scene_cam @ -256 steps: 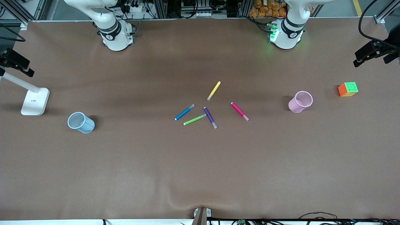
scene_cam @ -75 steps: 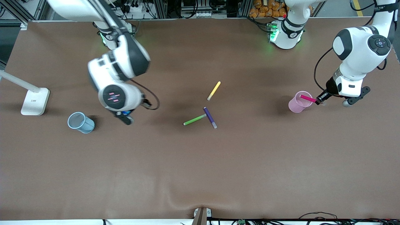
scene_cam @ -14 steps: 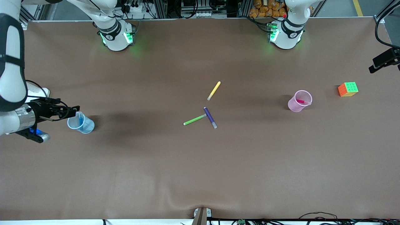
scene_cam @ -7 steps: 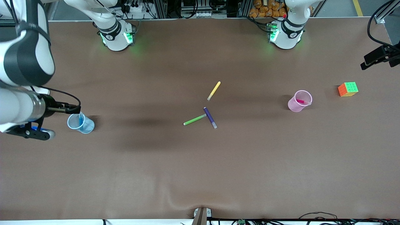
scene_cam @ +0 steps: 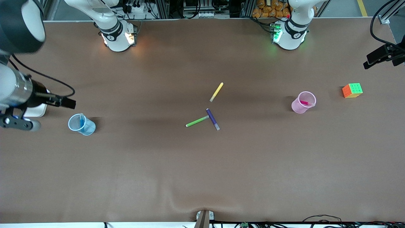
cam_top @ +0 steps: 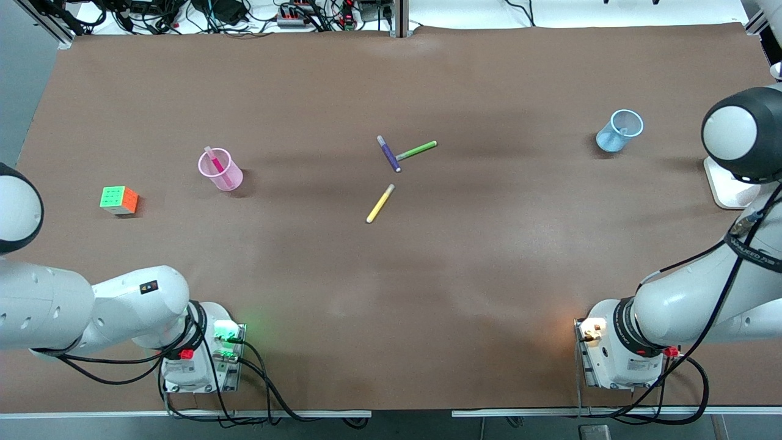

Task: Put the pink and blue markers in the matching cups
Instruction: 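Open the right gripper over the blue cup and withdraw both grippers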

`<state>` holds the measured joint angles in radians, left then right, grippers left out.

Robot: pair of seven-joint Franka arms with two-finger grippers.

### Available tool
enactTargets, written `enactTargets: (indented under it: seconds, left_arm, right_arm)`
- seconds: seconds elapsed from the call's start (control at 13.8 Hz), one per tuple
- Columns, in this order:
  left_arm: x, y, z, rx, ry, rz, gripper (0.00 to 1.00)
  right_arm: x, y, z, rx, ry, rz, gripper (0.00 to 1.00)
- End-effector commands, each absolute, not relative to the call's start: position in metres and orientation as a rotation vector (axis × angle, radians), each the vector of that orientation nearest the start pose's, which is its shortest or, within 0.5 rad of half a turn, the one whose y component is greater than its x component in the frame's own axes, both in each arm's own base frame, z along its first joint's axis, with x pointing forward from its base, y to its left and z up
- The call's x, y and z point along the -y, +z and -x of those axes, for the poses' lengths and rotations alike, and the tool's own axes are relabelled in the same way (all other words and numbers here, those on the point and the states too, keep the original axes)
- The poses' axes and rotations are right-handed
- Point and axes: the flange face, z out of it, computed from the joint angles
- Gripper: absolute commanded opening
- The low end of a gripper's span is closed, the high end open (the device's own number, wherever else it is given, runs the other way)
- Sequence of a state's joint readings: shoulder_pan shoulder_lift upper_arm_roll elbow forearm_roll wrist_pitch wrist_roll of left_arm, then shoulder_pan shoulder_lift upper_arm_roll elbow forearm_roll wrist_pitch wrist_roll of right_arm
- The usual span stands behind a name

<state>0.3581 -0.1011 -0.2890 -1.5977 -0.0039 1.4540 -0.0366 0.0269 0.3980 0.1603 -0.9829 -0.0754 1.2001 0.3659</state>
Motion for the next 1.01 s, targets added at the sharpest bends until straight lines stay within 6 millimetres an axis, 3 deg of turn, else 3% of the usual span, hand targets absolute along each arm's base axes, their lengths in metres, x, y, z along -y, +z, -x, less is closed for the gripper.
enactTargets:
  seconds: [0.0,0.07,0.29,0.51,0.65,0.87,0.94]
  left_arm:
    - [-0.023,0.657,-0.506,0.179,0.052,3.093,1.00]
    - [-0.023,0.658,-0.508,0.178,0.040,3.094,1.00]
    - [-0.022,0.664,-0.511,0.171,-0.001,3.090,1.00]
    - [-0.024,0.667,-0.513,0.168,-0.016,3.089,1.00]
    - [-0.023,0.668,-0.513,0.159,-0.018,3.089,1.00]
    - [-0.020,0.671,-0.510,0.119,-0.026,3.089,1.00]
    - [-0.010,0.671,-0.509,0.088,-0.023,3.091,1.00]
  right_arm:
    - [-0.064,0.655,-0.604,-0.391,0.238,3.127,1.00]
    - [-0.057,0.676,-0.589,-0.378,0.205,3.126,1.00]
    - [-0.041,0.684,-0.568,-0.303,0.189,3.136,1.00]
    - [-0.020,0.670,-0.552,-0.262,0.155,3.146,1.00]
    - [0.008,0.657,-0.536,-0.114,0.118,3.148,1.00]
    - [0.024,0.650,-0.526,-0.081,0.111,3.146,1.00]
    - [0.029,0.647,-0.522,-0.091,0.121,3.145,1.00]
